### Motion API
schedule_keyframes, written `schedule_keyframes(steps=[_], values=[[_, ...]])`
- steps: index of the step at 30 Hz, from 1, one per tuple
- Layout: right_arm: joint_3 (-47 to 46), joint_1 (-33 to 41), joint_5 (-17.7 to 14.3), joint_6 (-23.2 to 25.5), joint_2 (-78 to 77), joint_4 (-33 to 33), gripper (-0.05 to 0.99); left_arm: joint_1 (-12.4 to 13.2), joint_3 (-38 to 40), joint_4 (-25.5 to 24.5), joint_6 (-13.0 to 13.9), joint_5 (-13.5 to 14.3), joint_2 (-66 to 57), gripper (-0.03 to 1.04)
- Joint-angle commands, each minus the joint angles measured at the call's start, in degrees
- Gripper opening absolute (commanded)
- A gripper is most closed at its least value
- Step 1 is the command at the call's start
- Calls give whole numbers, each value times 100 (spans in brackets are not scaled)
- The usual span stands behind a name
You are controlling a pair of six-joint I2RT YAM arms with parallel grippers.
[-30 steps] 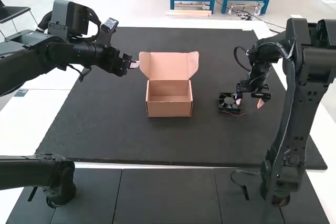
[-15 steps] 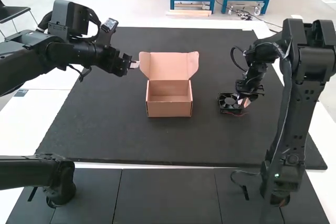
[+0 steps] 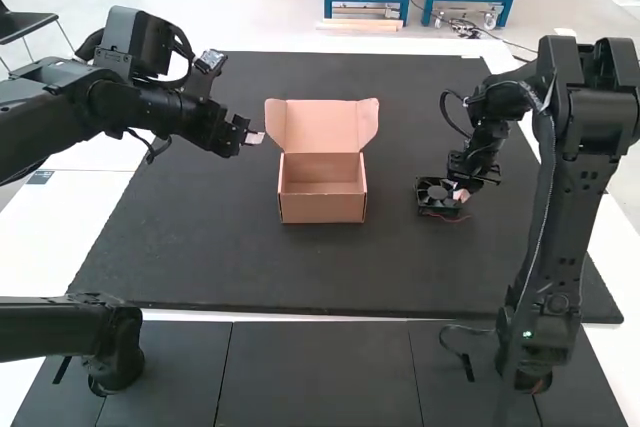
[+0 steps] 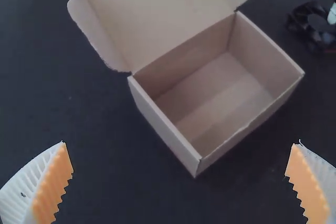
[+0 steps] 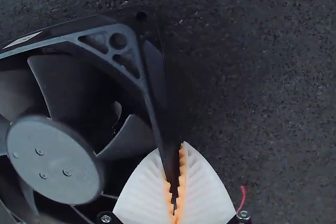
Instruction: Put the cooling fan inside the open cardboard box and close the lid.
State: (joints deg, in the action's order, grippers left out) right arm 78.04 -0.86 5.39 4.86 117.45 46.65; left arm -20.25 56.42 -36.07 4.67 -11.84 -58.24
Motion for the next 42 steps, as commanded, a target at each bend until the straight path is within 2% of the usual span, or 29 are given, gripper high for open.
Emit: schedule_keyframes(steps=[1, 5, 13, 20, 34, 37, 42], values=[[115, -37, 147, 173, -205, 90, -2, 48, -96, 13, -18, -47, 49, 96], [89, -46, 182, 226, -539, 239, -2, 48, -290, 22, 8, 32, 172, 96], [-219, 25, 533, 524, -1488, 467, -2, 48, -501, 39, -1, 146, 322, 96], [-623, 359, 692, 700, -2428, 678, -2, 48, -615, 136, -36, 278, 436, 96], [-1133, 2152, 753, 1315, -3448, 881, -2, 48, -773, 312, -581, 357, 550, 96], [-1133, 2451, 762, 1491, -3439, 766, -2, 48, -800, 338, -660, 366, 586, 96], [-1142, 2890, 771, 1799, -3439, 177, -2, 48, -852, 435, -739, 393, 647, 96]])
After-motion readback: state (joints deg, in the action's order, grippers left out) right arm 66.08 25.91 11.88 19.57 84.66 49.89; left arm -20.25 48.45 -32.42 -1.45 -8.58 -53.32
